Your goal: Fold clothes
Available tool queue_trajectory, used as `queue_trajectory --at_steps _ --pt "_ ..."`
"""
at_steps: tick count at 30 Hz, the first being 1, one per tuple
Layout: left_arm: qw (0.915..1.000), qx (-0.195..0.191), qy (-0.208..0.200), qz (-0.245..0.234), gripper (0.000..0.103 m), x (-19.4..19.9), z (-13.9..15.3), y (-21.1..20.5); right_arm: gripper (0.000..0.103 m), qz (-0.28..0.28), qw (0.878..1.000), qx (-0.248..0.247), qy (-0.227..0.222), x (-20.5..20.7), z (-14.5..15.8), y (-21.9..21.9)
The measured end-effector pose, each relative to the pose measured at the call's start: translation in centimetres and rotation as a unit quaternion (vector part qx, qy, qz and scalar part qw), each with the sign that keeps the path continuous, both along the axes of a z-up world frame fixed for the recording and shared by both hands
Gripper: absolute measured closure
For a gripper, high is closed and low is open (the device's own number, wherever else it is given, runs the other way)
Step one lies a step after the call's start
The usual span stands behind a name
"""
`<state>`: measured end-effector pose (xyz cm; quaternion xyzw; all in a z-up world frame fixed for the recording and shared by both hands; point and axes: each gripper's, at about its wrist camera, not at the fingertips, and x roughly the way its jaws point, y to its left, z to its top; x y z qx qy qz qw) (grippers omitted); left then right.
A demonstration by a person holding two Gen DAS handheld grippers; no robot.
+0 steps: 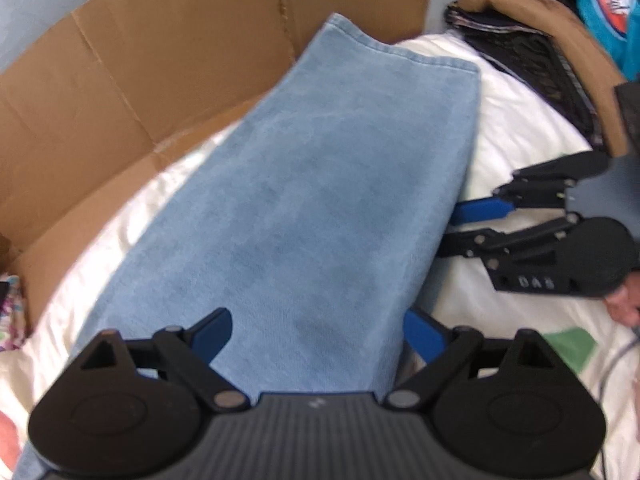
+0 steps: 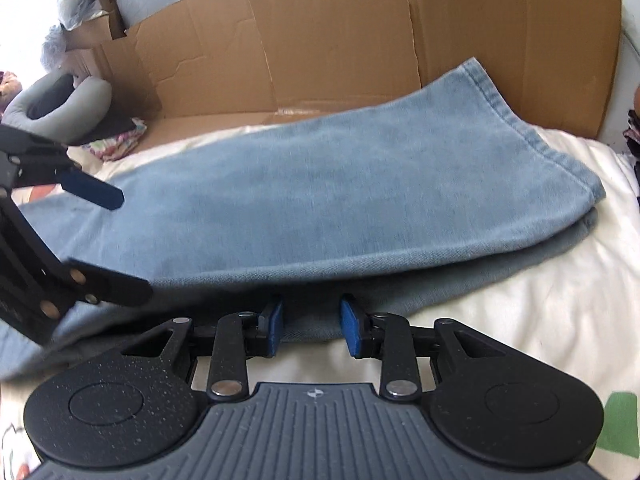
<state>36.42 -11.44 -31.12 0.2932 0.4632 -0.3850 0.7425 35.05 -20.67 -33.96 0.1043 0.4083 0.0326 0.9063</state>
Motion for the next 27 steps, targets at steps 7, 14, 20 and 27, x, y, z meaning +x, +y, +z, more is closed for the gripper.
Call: queue_trajectory --at_steps 7,14,20,27 --pt "0.9995 0.019 0.012 -0.021 0.009 0.1 2.5 4.8 0.066 0.001 1.000 0.025 0.011 -1.3 -0.4 -0.7" --pt "0.9995 0.023 0.014 -0.016 0.010 -0.5 4.4 10.3 0.066 0.001 0.999 0.033 0.002 -2.7 0.8 -0.5" --pt "0.9998 -0.013 0.012 0.000 0.010 -1.8 4.8 13.1 0.065 0.022 0.998 0.049 -0.012 -3.6 2.8 -0.2" --pt "0.9992 -0.035 0.012 -0.013 0.010 -4.0 2.4 13.9 0.063 0.066 0.998 0.014 0.002 -4.1 4.8 2.3"
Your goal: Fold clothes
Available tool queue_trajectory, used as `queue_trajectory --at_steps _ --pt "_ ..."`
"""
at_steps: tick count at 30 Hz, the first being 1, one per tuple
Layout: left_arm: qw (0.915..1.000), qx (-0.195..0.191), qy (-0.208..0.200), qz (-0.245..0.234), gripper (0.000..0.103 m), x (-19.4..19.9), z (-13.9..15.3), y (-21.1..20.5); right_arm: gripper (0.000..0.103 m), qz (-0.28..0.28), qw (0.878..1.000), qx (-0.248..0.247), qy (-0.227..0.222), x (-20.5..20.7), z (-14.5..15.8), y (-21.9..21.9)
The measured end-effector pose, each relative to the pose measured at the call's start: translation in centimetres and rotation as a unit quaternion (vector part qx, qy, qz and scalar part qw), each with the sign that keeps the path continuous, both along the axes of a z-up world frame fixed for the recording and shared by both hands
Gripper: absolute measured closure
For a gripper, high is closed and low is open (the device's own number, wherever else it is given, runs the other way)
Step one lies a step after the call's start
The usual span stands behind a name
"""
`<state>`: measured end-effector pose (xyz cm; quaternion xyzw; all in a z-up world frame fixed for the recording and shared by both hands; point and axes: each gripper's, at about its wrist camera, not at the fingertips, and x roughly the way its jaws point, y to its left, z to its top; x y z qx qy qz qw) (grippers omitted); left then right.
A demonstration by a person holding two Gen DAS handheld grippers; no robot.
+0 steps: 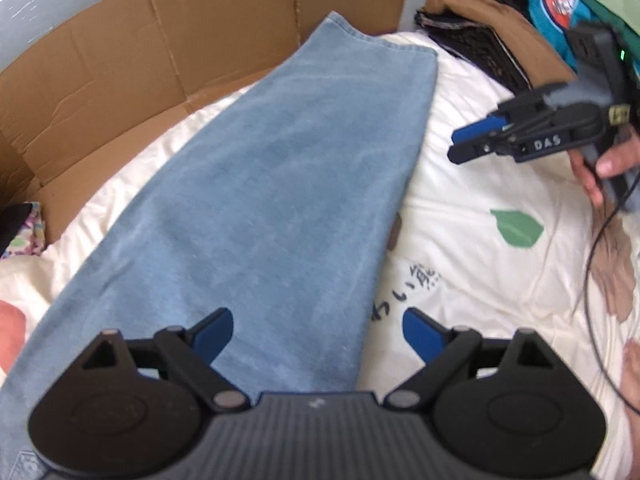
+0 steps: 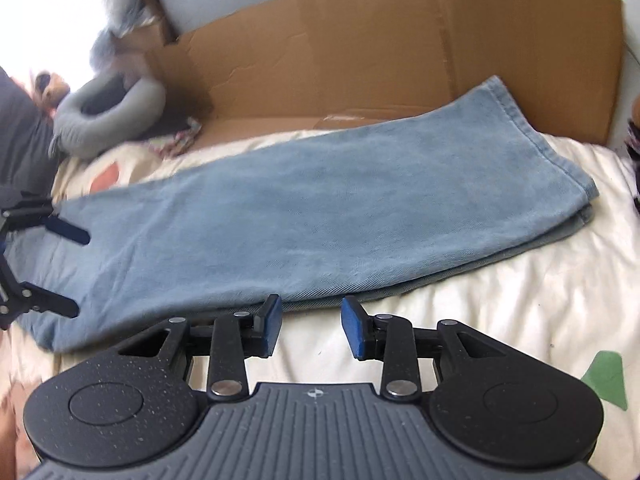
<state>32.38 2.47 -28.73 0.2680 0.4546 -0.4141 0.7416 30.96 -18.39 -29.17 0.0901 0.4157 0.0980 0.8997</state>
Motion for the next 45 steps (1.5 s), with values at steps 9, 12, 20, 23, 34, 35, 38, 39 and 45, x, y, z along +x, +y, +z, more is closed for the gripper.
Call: queue_trajectory --at_steps 9,12,20,23,34,35,38,39,45 --pt "0.9985 0.022 -0.051 0.003 0.012 -1.4 -4.5 0.8 0.061 0.041 0.997 -0.039 0.049 1.4 -0.4 6.0" --pt "0.9970 0.029 -0.071 0.012 0.012 -1.4 -5.4 1.1 0.061 0.038 0.998 -0.030 0.045 2.1 -1.1 8.0" --pt "0.9940 -0.002 -0.074 0.081 0.012 -0.3 -3.8 3.9 0.061 0.032 0.998 -0.005 0.048 1.5 -1.8 11.2" --pt "0.9929 -0.011 -0.074 0.093 0.012 0.4 -3.3 4.3 0.061 0.032 0.999 -0.004 0.033 1.2 -1.6 12.1" --pt "0.9938 -0.004 -0.064 0.091 0.012 0.0 -4.2 4.0 0.061 0.060 0.997 -0.032 0.025 3.1 -3.0 14.3" --pt "0.9939 -0.003 -0.063 0.090 0.012 0.0 -4.3 3.9 0.061 0.065 0.996 -0.040 0.034 3.1 -3.6 14.4" --pt "0.9943 0.002 -0.062 0.087 0.012 -0.2 -4.8 3.9 0.059 0.085 0.994 -0.062 0.023 2.1 -4.0 14.7" --pt "0.9945 0.005 -0.062 0.084 0.012 -0.3 -4.9 3.9 0.058 0.090 0.994 -0.066 0.025 1.8 -4.0 14.8" --pt "0.9945 0.029 -0.068 0.074 0.012 -1.5 -5.7 4.7 0.058 0.102 0.992 -0.066 0.039 0.7 -4.0 14.3"
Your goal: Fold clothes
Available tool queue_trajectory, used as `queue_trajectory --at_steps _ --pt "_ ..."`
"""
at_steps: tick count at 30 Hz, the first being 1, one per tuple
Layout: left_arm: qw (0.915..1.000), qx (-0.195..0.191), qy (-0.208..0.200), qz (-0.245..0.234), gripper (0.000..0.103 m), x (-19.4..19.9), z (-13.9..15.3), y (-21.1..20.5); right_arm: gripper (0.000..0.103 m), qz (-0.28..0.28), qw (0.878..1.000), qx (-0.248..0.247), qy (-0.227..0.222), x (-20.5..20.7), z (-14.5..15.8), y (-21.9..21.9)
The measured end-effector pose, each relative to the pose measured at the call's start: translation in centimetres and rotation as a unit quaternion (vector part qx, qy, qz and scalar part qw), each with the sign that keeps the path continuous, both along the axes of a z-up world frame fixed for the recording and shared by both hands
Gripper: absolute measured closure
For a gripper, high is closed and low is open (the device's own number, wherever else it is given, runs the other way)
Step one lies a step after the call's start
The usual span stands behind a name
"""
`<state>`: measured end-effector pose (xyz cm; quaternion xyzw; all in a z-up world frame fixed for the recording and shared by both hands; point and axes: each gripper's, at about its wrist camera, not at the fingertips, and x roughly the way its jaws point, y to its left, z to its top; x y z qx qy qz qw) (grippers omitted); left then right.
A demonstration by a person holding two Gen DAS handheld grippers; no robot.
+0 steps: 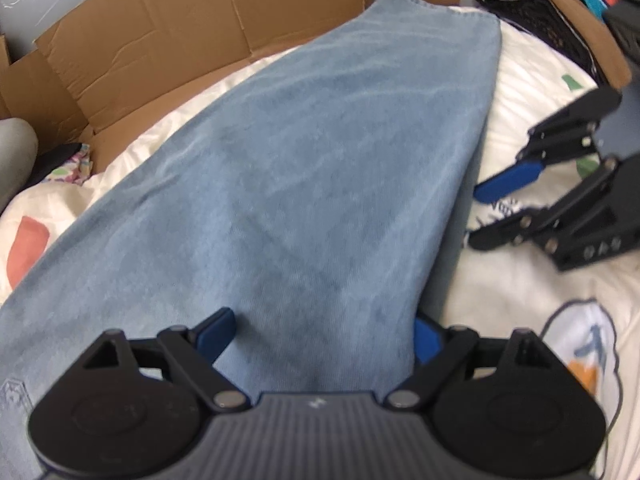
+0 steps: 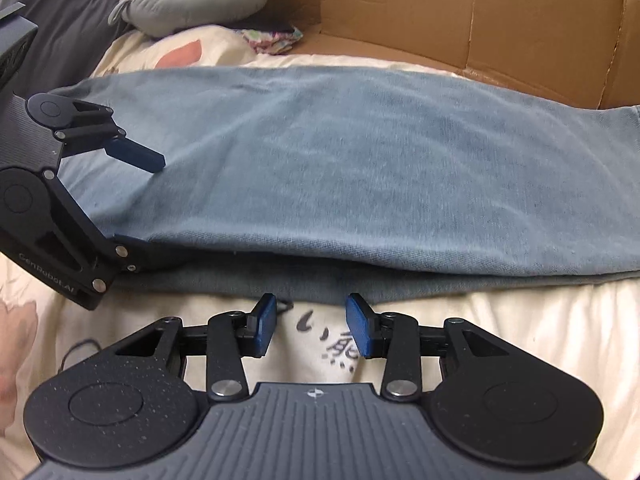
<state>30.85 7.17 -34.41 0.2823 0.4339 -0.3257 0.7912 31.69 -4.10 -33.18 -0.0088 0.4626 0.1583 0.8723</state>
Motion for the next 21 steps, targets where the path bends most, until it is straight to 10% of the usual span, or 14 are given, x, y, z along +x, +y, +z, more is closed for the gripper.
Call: queue_trajectory --at_steps 21 --pt "0.9948 0.032 -0.040 0.088 0.009 -4.6 1.7 6.5 0.058 0.035 0.999 0.031 0.000 -1.6 1.1 -0.6"
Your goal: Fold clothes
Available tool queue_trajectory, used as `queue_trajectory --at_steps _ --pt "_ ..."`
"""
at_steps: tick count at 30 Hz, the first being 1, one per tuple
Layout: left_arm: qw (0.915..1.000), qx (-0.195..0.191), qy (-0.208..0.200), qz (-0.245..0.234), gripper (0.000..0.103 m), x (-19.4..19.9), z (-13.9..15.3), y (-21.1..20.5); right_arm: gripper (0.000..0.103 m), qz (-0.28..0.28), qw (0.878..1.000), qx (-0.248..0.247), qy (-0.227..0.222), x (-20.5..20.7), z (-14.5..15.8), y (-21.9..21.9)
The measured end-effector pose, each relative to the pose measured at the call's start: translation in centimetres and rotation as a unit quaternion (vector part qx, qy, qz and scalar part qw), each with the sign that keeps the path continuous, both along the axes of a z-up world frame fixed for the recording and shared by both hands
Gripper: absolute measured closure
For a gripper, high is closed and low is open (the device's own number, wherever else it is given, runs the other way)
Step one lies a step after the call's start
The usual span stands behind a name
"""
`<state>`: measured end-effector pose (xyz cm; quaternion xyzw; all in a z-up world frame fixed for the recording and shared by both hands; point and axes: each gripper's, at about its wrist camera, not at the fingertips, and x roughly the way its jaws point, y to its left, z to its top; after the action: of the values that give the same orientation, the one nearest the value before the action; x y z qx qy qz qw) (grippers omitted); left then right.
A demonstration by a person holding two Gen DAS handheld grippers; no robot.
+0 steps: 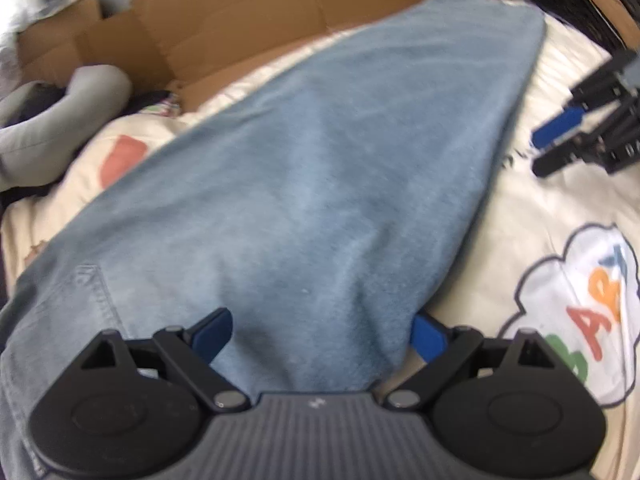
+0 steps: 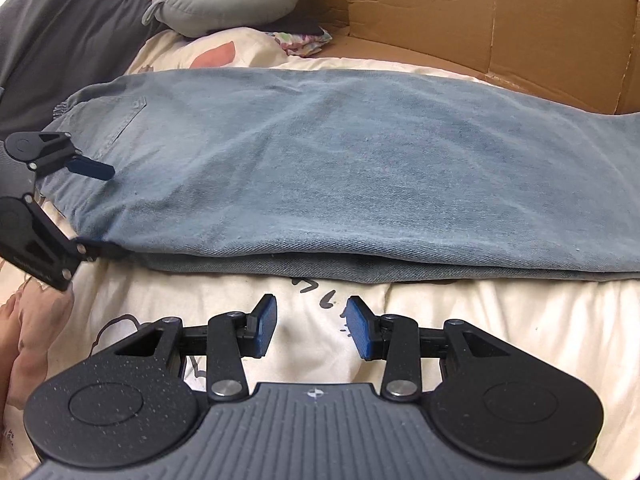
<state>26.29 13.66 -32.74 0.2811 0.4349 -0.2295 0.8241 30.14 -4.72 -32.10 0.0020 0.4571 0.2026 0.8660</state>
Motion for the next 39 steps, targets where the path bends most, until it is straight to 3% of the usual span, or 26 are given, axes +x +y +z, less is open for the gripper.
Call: queue_trajectory --at_steps 13,26,31,39 --pt "0.9991 -0.027 -0.021 0.026 0.008 0.6 2.5 1.9 0.058 0.009 0.998 0.062 0.003 1.1 0.8 2.6" --pt "0.9976 -0.051 -0.028 0.036 0.008 1.4 3.3 3.8 0.058 0.130 0.989 0.073 0.009 3.9 -1.1 11.8" --pt "0.9969 -0.064 -0.022 0.041 0.008 2.7 3.3 5.4 0.058 0.182 0.980 0.082 -0.004 2.9 -1.2 13.6" --pt "0.9967 -0.074 -0.016 0.029 0.008 2.8 3.1 6.6 0.058 0.214 0.971 0.105 -0.019 2.8 -0.7 15.2"
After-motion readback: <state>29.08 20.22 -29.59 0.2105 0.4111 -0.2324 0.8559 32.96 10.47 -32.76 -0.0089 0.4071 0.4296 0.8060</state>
